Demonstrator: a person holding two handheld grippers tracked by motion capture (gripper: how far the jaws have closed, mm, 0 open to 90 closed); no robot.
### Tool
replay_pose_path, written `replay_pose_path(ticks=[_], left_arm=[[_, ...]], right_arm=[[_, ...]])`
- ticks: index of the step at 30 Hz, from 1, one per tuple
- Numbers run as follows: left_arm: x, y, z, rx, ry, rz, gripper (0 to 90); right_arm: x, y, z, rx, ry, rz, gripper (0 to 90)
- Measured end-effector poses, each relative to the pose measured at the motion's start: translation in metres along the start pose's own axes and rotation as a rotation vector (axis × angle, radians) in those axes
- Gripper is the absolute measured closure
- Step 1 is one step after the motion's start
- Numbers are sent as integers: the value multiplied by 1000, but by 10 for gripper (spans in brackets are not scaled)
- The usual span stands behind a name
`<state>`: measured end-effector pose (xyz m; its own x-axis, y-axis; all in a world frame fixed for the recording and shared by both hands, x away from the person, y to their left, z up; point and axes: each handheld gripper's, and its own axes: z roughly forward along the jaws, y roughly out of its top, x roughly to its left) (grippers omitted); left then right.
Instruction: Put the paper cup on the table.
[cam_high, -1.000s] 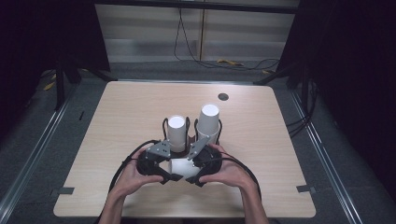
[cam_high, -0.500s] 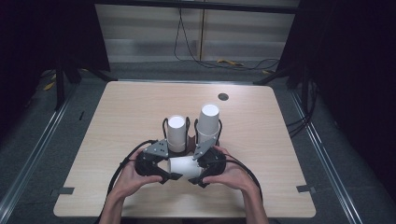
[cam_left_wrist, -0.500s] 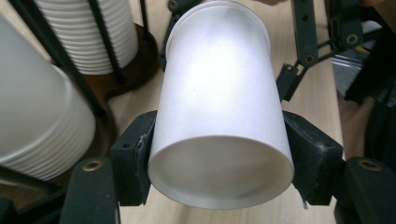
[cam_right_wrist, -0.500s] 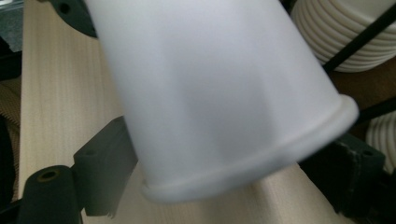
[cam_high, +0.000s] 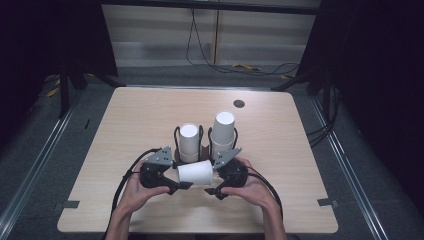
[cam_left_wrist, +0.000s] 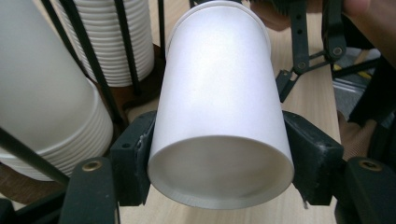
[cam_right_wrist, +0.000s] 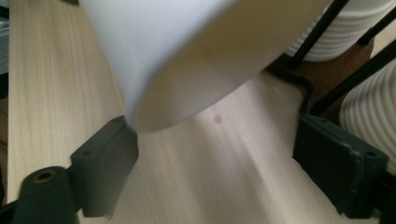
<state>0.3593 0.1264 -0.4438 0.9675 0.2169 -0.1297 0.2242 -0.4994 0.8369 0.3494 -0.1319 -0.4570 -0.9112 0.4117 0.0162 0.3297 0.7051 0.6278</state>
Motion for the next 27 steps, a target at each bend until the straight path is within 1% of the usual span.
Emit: replay_pose_path(ticks=[1, 2, 5, 7, 9, 11, 12, 13, 14, 15, 16, 17, 18, 20, 21, 22, 23, 24, 25, 26, 27], left_arm=[[0, 0, -1, 4, 6, 3, 335], [1, 0, -1, -8, 12, -2, 334], [0, 0, -1, -17, 12, -3, 334], [0, 0, -1, -22, 10, 0, 334], [0, -2, -1, -24, 20, -1, 335], [0, -3, 0, -30, 23, -1, 334], [0, -4, 0, -39, 24, 0, 334], [0, -5, -1, -41, 25, -2, 334], [0, -5, -1, -40, 26, -2, 334], [0, -6, -1, -46, 31, 0, 334], [0, -7, -1, -54, 32, 0, 334], [1, -8, -1, -56, 27, -3, 334], [1, -9, 0, -58, 30, -4, 334], [1, -11, 1, -61, 27, 0, 333], [1, -11, 1, -61, 27, 0, 333], [0, -12, 2, -72, 25, -1, 333], [0, -12, 2, -76, 28, 1, 333], [0, -13, 2, -80, 36, 14, 333], [-1, -13, 2, -84, 50, 21, 333], [-1, -13, 2, -84, 50, 21, 333], [-2, -14, 2, -99, 49, 16, 333]], right_arm=[[0, -2, 0, 0, 0, 6, 138], [1, -3, 0, 3, -3, 9, 137], [2, -5, 1, -5, -8, 11, 137], [4, -9, 1, -32, -17, 17, 137], [5, -14, 1, -43, -31, 46, 136], [6, -19, 0, -78, -38, 60, 135], [5, -20, -1, -90, -41, 60, 135], [6, -23, -3, -121, -50, 68, 136], [6, -25, -3, -132, -54, 69, 138], [6, -25, -3, -132, -54, 69, 138], [5, -27, -4, -144, -53, 77, 140], [5, -30, -4, -168, -45, 81, 145], [6, -31, -4, -181, -36, 88, 147], [6, -32, -5, -204, -25, 89, 149], [6, -32, -5, -204, -25, 89, 149], [8, -32, -5, -222, -22, 87, 149], [9, -31, -5, -230, -14, 86, 150], [10, -31, -4, -236, -10, 82, 151], [11, -31, -3, -241, -10, 84, 152], [11, -31, -3, -241, -10, 84, 152], [12, -31, -3, -248, -9, 85, 152]])
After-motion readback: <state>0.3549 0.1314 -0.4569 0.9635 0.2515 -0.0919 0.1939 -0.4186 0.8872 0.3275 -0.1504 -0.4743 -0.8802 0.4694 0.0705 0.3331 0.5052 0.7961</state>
